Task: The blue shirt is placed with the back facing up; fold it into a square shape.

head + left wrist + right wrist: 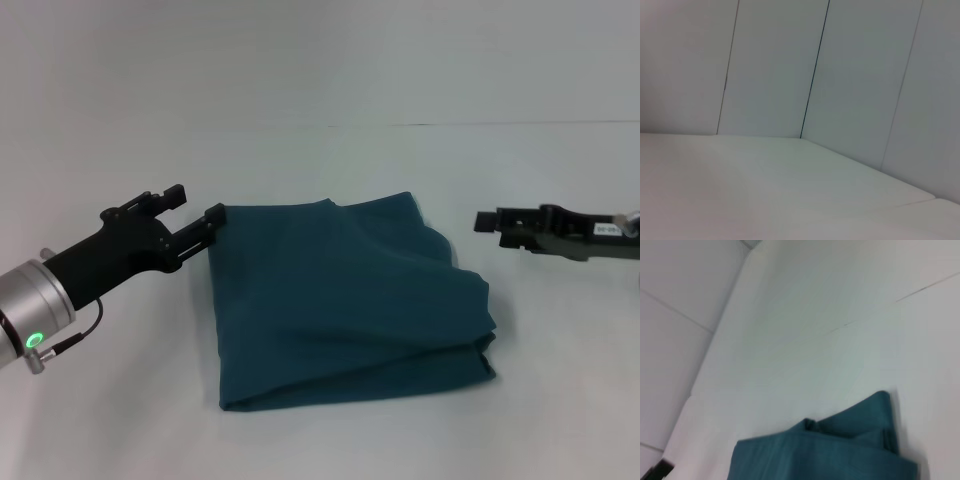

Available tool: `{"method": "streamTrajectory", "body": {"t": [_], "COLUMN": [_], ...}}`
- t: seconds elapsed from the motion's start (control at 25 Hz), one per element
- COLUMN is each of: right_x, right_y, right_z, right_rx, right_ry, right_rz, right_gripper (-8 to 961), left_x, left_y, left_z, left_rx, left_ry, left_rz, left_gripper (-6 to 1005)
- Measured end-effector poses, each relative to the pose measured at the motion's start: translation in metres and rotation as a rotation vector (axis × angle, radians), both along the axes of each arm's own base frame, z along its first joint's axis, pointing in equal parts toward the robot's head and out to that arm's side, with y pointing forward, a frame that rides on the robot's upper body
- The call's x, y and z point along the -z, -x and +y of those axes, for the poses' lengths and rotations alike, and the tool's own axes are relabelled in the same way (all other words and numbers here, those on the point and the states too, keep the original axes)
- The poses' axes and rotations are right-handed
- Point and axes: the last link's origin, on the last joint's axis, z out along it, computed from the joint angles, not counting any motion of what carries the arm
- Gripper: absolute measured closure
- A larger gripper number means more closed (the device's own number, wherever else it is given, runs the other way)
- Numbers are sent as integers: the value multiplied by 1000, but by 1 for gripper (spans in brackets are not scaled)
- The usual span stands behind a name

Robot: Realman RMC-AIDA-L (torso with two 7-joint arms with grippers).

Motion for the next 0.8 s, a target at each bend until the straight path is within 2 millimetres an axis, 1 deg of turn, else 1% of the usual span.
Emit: {"method": "streamTrajectory", "body": {"t": [0.12, 0.28, 0.36, 0.48, 0.8], "right_x": [8, 26, 35, 38, 33], "right_y": [6, 13, 17, 19, 27], "right_z": [9, 12, 11, 11, 14], "right_rx": [42, 55, 52, 44, -17], "right_ry": [16, 57, 69, 71, 52], "right_rz": [-9, -22, -29, -29, -15], "right_gripper": [391, 248, 248, 247, 248], "left_x": [0, 1, 1, 0, 5], "left_y": [0, 0, 0, 2, 1], "left_z": [1, 1, 1, 3, 8], "left_rx": [0, -4, -6, -19, -37], "left_ry": [-1, -2, -4, -9, 0], "left_rz": [1, 3, 6, 14, 14], "left_gripper": [309, 309, 309, 309, 309]}}
